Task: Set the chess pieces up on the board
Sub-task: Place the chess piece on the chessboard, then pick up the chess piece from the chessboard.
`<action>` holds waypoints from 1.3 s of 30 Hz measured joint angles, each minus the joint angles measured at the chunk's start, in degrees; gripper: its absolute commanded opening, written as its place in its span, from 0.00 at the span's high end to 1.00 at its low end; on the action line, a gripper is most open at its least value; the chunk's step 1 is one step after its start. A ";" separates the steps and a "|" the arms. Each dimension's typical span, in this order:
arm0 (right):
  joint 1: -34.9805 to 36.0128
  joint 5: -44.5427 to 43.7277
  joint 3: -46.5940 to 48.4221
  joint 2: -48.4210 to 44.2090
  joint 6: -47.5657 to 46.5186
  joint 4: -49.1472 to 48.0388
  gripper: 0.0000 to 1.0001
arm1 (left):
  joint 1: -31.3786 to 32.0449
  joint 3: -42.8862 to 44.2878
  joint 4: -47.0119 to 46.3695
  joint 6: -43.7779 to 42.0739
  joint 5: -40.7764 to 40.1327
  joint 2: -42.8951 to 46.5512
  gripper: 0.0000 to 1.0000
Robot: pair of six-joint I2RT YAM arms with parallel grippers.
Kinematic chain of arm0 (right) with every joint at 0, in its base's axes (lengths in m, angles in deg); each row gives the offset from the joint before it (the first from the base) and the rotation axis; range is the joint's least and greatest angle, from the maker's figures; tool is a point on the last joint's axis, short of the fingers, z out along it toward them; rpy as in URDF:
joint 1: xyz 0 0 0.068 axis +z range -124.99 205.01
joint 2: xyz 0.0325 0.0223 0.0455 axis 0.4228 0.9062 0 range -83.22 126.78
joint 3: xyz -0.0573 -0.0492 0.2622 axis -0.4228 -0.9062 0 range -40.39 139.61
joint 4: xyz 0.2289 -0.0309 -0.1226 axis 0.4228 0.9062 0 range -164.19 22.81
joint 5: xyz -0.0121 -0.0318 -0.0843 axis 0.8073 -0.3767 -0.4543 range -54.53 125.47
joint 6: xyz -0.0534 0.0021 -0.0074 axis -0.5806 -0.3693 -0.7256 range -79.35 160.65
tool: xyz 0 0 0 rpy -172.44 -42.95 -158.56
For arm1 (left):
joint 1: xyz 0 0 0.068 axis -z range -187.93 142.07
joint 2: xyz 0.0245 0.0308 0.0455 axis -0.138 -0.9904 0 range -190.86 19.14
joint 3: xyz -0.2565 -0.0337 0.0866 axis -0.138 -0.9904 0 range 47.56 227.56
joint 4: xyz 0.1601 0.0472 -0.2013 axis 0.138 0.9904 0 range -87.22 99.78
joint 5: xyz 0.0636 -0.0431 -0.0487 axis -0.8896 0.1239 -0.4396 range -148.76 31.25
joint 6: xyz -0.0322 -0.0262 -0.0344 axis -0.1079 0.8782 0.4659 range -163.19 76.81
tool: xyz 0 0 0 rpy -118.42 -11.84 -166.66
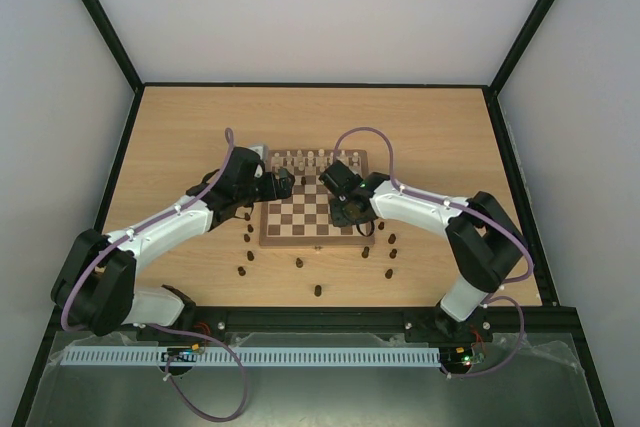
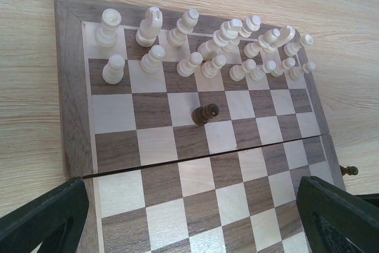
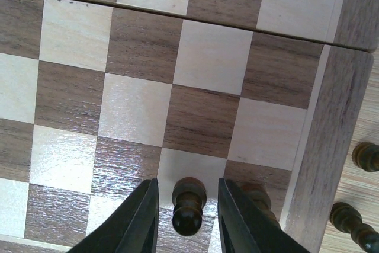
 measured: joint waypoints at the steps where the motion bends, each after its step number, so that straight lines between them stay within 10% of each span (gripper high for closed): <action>1: 0.00 -0.04 0.00 -0.07 0.09 0.00 0.70 | 0.00 0.00 -0.02 0.02 0.04 0.00 0.01; 18: 0.02 -2.69 -6.95 -20.81 -1.31 -6.82 0.00 | 0.00 0.00 -0.46 0.00 0.17 -0.85 0.01; 39: 0.11 -5.01 -21.27 -34.29 -3.17 -14.95 0.01 | 0.39 4.55 2.80 -0.37 -5.88 -1.90 0.01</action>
